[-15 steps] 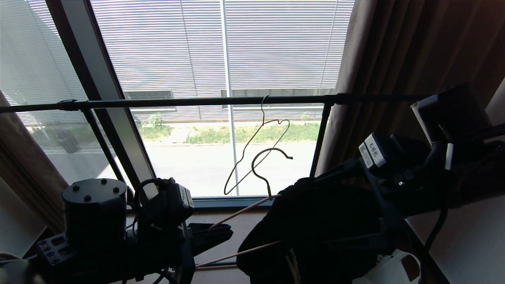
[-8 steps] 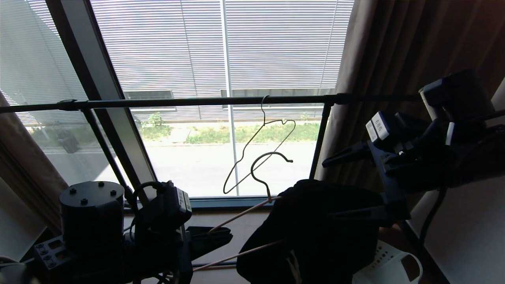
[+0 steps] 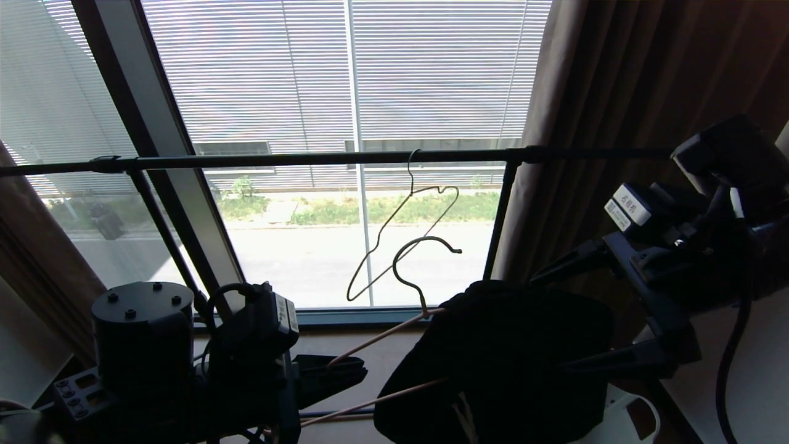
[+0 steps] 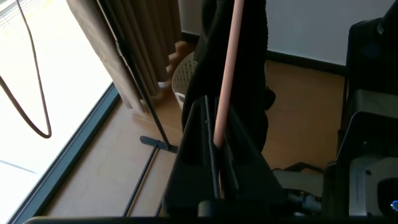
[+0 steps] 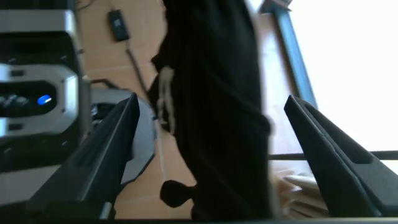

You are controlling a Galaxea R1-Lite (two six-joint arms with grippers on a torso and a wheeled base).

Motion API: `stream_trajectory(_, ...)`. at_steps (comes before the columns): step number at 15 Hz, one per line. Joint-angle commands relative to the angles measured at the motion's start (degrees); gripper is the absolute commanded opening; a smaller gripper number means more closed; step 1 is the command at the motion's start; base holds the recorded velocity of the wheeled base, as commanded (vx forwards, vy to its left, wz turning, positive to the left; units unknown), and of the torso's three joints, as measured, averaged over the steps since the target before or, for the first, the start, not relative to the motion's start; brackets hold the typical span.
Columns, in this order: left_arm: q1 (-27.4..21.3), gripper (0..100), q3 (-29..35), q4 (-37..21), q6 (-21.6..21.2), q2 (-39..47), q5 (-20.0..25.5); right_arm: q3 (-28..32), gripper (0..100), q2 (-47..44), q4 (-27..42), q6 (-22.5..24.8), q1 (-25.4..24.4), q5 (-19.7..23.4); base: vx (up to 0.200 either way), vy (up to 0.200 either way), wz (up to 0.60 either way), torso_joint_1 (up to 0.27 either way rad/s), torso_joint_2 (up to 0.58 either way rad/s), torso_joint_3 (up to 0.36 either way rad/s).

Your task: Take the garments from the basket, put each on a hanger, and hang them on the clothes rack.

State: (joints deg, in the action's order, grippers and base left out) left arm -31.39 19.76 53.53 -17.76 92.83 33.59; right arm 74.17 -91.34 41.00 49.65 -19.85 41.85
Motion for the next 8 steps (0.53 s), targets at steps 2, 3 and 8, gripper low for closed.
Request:
stream_trajectory(2,-0.2,0,-0.1,0.0,0.0,0.0,0.0,7.2,100,-8.1,6.5,2.3,-2.0,3.8,0.000,0.000,0.00,0.000,0.00,0.000)
stream_trajectory(3,-0.2,0,-0.1,0.0,0.0,-0.1,0.0,7.2,100,-9.6,5.2,1.9,-2.7,5.2,0.000,0.000,0.00,0.000,0.00,0.000)
stream_trajectory(8,-0.3,0,-0.3,1.3,0.0,0.0,0.2,7.4,100,-10.4,3.5,1.1,-7.0,5.6,0.000,0.000,0.00,0.000,0.00,0.000)
